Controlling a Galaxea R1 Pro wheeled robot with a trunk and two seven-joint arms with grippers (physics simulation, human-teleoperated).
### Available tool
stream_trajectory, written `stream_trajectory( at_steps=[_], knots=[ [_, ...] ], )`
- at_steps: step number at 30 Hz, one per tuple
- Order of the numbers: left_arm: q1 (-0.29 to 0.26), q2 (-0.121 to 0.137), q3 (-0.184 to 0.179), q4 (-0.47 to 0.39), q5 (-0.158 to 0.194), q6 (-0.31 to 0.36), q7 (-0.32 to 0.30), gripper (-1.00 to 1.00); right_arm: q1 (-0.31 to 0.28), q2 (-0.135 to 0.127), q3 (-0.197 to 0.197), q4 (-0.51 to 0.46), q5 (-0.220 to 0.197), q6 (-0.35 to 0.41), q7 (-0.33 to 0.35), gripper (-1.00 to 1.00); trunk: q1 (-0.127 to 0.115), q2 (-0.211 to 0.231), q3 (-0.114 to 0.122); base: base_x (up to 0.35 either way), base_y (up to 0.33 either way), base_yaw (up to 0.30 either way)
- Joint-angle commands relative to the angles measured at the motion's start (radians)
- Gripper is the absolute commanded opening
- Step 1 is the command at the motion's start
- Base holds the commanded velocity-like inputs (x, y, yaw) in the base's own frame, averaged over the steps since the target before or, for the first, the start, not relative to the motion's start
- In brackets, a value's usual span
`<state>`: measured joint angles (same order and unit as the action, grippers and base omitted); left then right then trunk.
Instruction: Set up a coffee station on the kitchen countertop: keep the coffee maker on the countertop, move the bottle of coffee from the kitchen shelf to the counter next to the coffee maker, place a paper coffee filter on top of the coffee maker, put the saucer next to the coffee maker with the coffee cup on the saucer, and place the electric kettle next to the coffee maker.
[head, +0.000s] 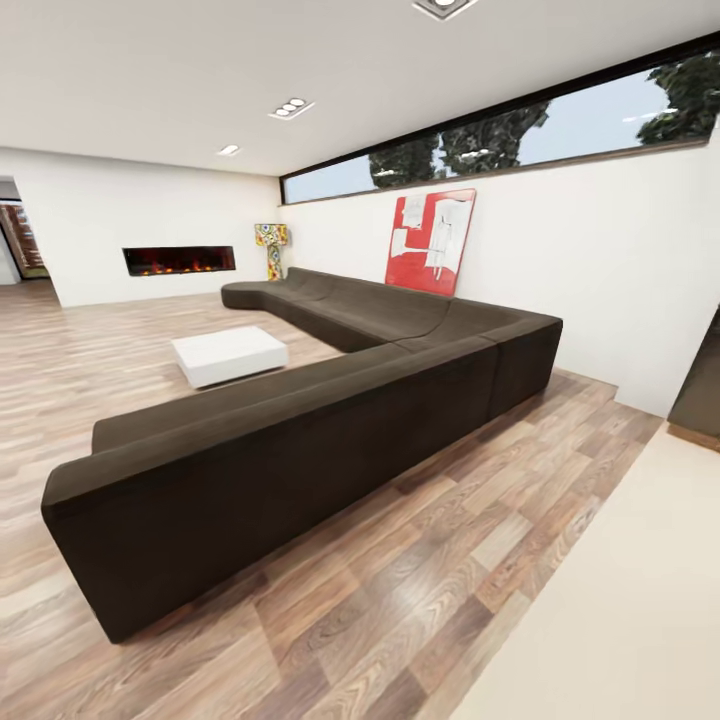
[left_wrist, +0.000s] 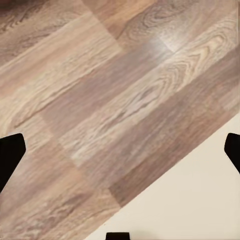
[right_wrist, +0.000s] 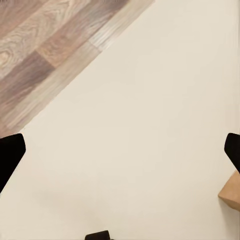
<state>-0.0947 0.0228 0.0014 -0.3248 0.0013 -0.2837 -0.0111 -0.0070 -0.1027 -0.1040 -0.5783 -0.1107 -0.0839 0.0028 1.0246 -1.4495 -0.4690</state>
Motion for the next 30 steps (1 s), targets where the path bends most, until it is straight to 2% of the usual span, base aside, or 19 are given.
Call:
stream_trajectory(
  at_steps=[1,16,30],
  knots=[
    [0.0,0.0,0.0,0.001,0.0,-0.003,-0.001,1.0,-0.001,0.0,0.001,0.001,-0.01,-0.004,0.0,1.0,0.0,0.0,-0.001,0.242,0.205,-0.266],
    [0.0,0.0,-0.005,0.001,-0.006,-0.003,-0.002,1.0,-0.001,0.0,0.001,0.001,-0.01,-0.004,0.0,1.0,0.0,0.0,-0.001,0.275,0.21,-0.266],
    [0.0,0.001,-0.006,0.0,-0.007,-0.004,-0.002,1.0,-0.001,0.0,0.001,0.002,-0.01,-0.004,0.0,1.0,0.0,0.0,-0.001,0.326,0.084,-0.266]
  ],
)
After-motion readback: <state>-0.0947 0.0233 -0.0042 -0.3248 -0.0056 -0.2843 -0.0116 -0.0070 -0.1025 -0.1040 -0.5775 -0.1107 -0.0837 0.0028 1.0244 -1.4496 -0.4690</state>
